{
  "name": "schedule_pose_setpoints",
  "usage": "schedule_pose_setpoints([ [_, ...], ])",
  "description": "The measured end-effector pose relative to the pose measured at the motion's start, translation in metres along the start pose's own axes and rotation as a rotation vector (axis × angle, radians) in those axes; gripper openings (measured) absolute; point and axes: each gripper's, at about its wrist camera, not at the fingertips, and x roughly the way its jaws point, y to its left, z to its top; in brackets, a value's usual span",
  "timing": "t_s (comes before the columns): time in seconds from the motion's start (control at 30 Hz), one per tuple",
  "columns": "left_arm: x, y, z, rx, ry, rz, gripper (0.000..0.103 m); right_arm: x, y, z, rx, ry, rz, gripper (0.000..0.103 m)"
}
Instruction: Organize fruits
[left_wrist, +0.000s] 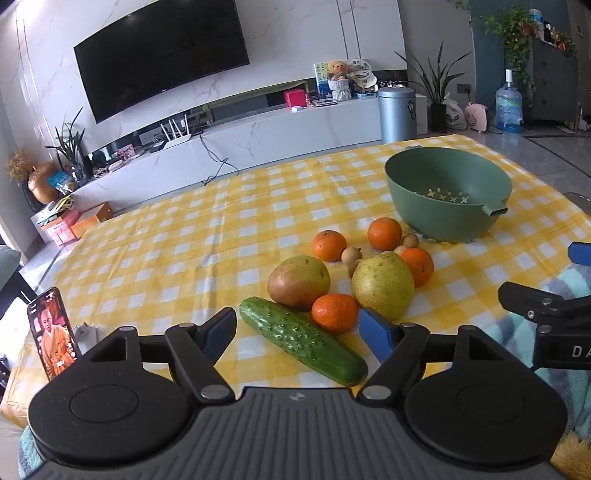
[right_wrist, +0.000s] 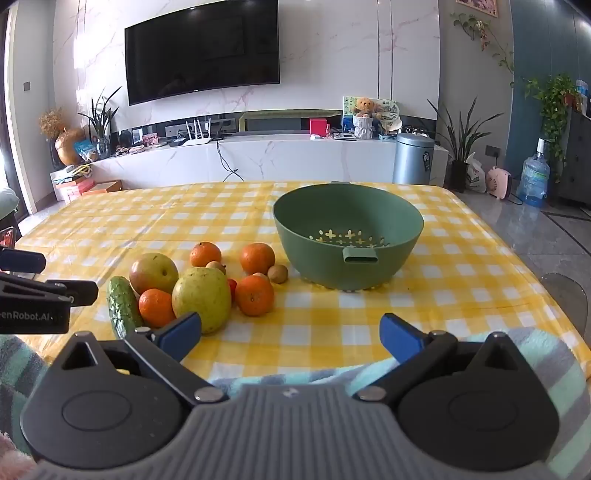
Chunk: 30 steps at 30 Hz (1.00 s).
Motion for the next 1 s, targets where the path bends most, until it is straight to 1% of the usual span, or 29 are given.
schedule_pose_setpoints([
  [0.1, 0.0003, -0.0015, -0.0003, 0.000, -0.006, -0.001, 0.088, 0.0003, 0.0002, 0.0002, 0.000, 0.003, 0.001, 0.099],
  [0.13, 0.0004, -0.0020, -0.0002, 0.000, -0.006, -0.003, 0.086, 0.0002, 0.0004, 0.0003, 0.000, 0.003, 0.001, 0.099],
  [0.2, -0.0034, -0.0008, 0.0004, -0.003, -0.007, -0.010, 0.084, -0.0004, 0.0009, 0.0005, -0.001, 0.002, 0.001, 0.099],
  [1.0, -0.0020, 0.0027, -0.0006, -0.006, -0.006, -0.014, 0.084, 0.0005, 0.0009, 0.0000, 0.000, 0.007, 0.000, 0.099],
])
